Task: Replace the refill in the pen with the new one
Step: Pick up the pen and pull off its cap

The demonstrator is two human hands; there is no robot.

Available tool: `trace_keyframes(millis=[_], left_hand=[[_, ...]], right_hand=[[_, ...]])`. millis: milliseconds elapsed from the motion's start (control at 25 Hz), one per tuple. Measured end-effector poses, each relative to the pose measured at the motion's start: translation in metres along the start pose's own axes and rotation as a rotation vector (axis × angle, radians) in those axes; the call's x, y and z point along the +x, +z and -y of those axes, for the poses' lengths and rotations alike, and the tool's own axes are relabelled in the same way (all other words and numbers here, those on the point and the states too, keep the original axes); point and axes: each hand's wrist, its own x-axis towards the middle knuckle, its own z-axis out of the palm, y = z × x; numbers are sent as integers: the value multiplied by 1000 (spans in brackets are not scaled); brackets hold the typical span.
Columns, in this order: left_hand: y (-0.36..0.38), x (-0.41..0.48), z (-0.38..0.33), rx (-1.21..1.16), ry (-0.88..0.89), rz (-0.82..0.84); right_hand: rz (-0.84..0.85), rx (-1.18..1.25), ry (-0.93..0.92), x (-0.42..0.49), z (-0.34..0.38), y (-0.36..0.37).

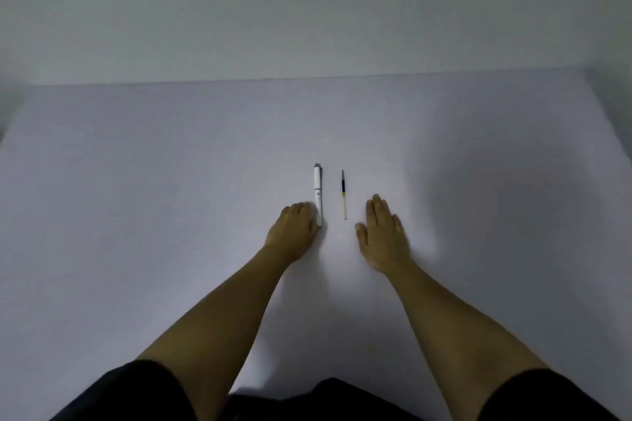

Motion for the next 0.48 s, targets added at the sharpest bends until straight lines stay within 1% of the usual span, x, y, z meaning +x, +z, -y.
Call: trace_keyframes(millis=[80,200,280,400,480], left_hand=[[2,10,-3,-43,-46,-90],[5,23,-13,-73,-137,-177],[7,34,-16,-104,-184,-191],[8,46,-22,-211,-293,-184],[8,54,-24,-249,-357,-150]], right_hand=[[-64,40,12,2,-2,6],[-164,4,-12,-1,-3,20],[-199,-19,2,1,-3,21],[-208,-36,19,2,-2,22],[-197,-41,19,2,-3,23]])
